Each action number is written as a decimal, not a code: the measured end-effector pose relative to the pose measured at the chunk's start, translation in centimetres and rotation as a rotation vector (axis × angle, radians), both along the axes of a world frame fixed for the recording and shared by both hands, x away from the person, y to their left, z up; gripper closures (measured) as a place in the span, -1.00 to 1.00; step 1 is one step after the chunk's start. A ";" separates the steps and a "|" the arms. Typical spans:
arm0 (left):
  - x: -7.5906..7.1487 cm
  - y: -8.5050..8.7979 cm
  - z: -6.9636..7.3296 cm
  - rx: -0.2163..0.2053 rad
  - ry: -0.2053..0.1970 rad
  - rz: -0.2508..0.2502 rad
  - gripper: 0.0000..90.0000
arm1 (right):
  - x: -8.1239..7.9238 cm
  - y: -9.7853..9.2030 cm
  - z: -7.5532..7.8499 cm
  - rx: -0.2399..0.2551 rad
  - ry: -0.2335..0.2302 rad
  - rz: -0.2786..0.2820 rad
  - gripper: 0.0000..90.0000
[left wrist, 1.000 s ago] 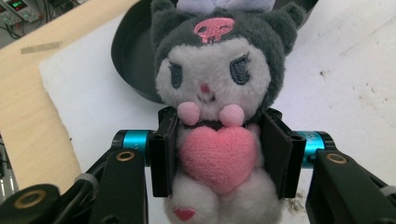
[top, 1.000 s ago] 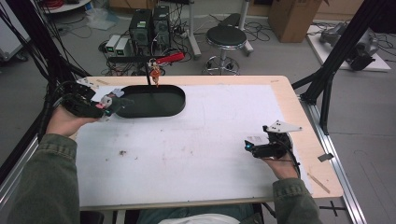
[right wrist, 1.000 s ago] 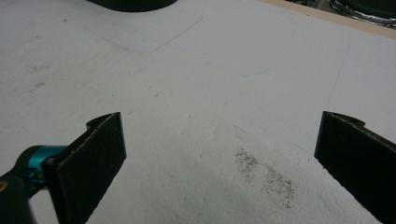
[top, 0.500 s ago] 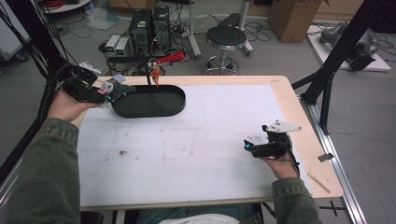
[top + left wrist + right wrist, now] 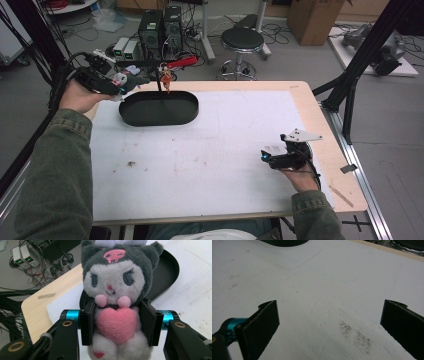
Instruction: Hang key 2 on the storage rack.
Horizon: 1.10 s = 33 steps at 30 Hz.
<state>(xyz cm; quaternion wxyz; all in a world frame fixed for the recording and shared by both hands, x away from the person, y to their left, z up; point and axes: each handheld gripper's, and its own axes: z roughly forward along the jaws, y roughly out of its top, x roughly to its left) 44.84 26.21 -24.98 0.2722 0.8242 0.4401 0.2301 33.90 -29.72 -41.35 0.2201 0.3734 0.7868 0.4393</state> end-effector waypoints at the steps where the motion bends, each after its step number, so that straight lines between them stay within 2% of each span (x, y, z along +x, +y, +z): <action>1: 0.1 -0.1 -0.1 -0.001 0.004 -0.003 0.16 | 0.0 0.0 0.0 0.001 0.001 0.000 -0.98; 8: 1.2 -0.9 -0.5 0.033 -0.003 0.004 0.16 | 0.0 0.0 0.0 -0.002 0.006 0.000 -0.98; 11: 1.7 -1.1 -0.4 0.025 -0.022 0.018 0.16 | 0.0 0.0 0.0 -0.003 0.002 -0.002 -0.98; 19: 2.7 -1.4 0.8 -0.001 -0.039 0.036 0.16 | -0.1 -0.2 -0.1 -0.005 0.010 -0.006 -0.98; 25: 3.5 -2.0 1.3 0.010 -0.035 0.045 0.16 | 0.0 -0.3 -0.1 -0.012 0.006 -0.008 -0.98; 28: 3.9 -2.4 1.3 0.028 -0.031 0.053 0.16 | 0.0 -0.4 -0.2 -0.014 0.006 -0.005 -0.98; 33: 4.4 -2.6 1.4 0.009 -0.033 0.057 0.16 | 0.0 -0.4 -0.2 -0.013 0.008 -0.001 -0.98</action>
